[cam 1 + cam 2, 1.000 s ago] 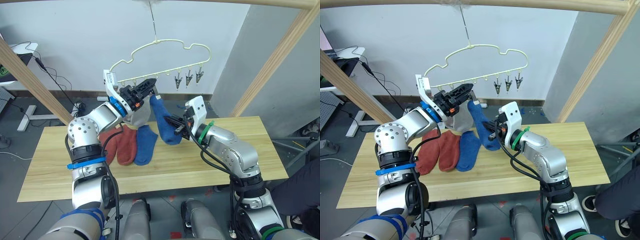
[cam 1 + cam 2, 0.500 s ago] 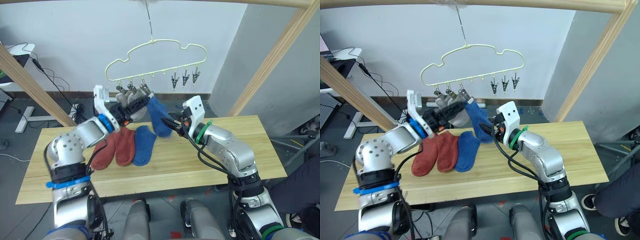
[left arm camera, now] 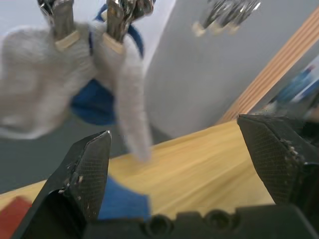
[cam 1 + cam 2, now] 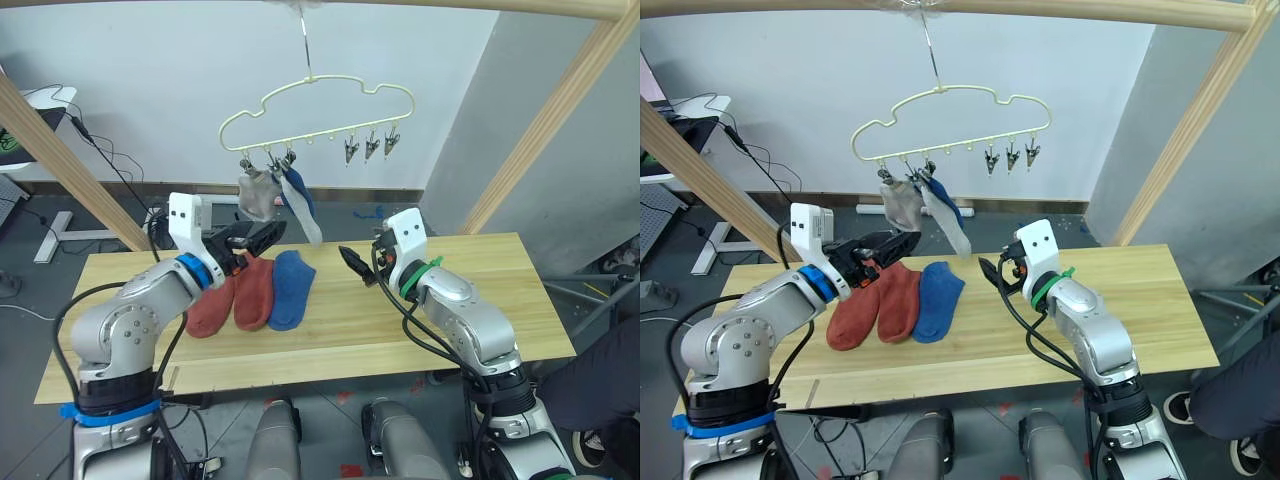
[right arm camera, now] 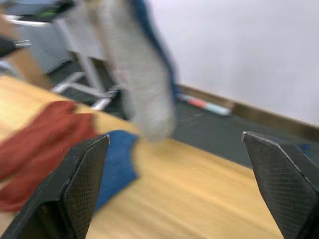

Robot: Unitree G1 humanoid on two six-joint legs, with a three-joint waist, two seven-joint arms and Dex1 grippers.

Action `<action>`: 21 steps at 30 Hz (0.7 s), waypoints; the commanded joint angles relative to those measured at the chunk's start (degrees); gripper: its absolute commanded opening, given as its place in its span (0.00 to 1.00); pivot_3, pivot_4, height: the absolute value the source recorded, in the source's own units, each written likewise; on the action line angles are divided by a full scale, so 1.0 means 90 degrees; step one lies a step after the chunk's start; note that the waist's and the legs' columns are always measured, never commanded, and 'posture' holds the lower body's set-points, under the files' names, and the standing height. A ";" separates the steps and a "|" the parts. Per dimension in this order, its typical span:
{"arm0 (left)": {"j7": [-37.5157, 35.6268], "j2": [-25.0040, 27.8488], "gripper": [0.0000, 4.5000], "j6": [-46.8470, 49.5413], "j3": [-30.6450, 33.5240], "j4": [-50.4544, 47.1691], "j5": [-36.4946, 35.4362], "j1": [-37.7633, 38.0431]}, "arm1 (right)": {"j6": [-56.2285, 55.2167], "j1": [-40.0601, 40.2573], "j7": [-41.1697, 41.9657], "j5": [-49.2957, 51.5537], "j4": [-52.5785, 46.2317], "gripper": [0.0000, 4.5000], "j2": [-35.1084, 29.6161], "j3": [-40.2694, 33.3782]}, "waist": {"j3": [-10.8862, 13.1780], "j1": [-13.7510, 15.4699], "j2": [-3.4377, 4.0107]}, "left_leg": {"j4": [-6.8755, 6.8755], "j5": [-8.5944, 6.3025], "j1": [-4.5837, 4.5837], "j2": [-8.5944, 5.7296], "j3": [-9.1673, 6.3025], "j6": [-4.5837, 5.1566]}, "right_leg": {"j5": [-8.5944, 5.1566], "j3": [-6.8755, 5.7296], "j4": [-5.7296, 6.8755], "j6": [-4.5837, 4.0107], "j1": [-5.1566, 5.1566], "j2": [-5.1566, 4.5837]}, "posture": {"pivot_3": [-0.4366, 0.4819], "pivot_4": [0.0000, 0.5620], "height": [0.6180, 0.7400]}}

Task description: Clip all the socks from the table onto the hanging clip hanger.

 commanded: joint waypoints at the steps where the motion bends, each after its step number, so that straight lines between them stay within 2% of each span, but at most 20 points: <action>1: 0.0019 0.0140 1.00 -0.0450 -0.0105 -0.0393 0.0532 0.0276 | -0.0413 0.0050 -0.0442 -0.0361 -0.0266 1.00 0.0057 -0.0129 | 0.0000 0.0015 0.0000 | 0.0000 0.0000 0.0000 0.0000 0.0000 0.0000 | 0.0000 0.0000 0.0000 0.0000 0.0000 0.0000 | 0.45 0.33 1.00; 3: -0.0354 0.0120 1.00 -0.0871 -0.0031 -0.0453 0.0557 0.0401 | -0.0569 0.0037 -0.0667 -0.0553 -0.0222 1.00 0.0104 -0.0150 | 0.0000 0.0036 0.0000 | 0.0000 0.0000 -0.0002 0.0001 -0.0002 0.0000 | 0.0000 -0.0003 0.0000 0.0000 -0.0003 0.0000 | 0.46 0.33 1.00; 6: -0.1482 -0.0037 1.00 -0.1461 0.0317 -0.0516 -0.0140 0.0436 | -0.0417 -0.0244 -0.0777 -0.0303 -0.0165 1.00 0.0332 -0.0481 | 0.0000 0.0080 0.0000 | 0.0001 0.0000 -0.0002 0.0001 -0.0001 0.0000 | 0.0001 -0.0003 0.0000 -0.0002 -0.0003 0.0000 | 0.47 0.34 1.00; 10: -0.2238 0.0112 1.00 -0.2301 0.0013 -0.0484 0.0332 0.0513 | -0.0655 -0.0593 -0.0626 -0.0125 0.0230 1.00 0.0483 -0.0636 | -0.0002 0.0086 0.0002 | 0.0002 0.0002 -0.0002 0.0000 0.0001 0.0003 | 0.0004 -0.0002 -0.0002 -0.0006 0.0000 0.0000 | 0.49 0.35 1.00; 16: -0.2481 0.0012 1.00 -0.2821 -0.0023 -0.0485 0.0463 0.0524 | -0.1144 -0.1194 -0.0558 -0.0069 0.0890 1.00 0.0696 -0.0793 | -0.0002 0.0086 0.0001 | 0.0001 0.0002 -0.0003 0.0002 0.0000 0.0004 | 0.0004 -0.0004 -0.0003 -0.0006 0.0000 0.0002 | 0.50 0.35 1.00; 21: -0.2354 -0.0026 1.00 -0.2668 0.0039 -0.0520 0.0262 0.0518 | -0.1787 -0.1911 -0.0423 -0.0021 0.1932 1.00 0.0967 -0.0813 | -0.0001 0.0090 0.0002 | 0.0001 0.0003 -0.0003 0.0004 -0.0002 0.0005 | 0.0004 -0.0005 -0.0001 -0.0006 -0.0001 0.0004 | 0.53 0.35 1.00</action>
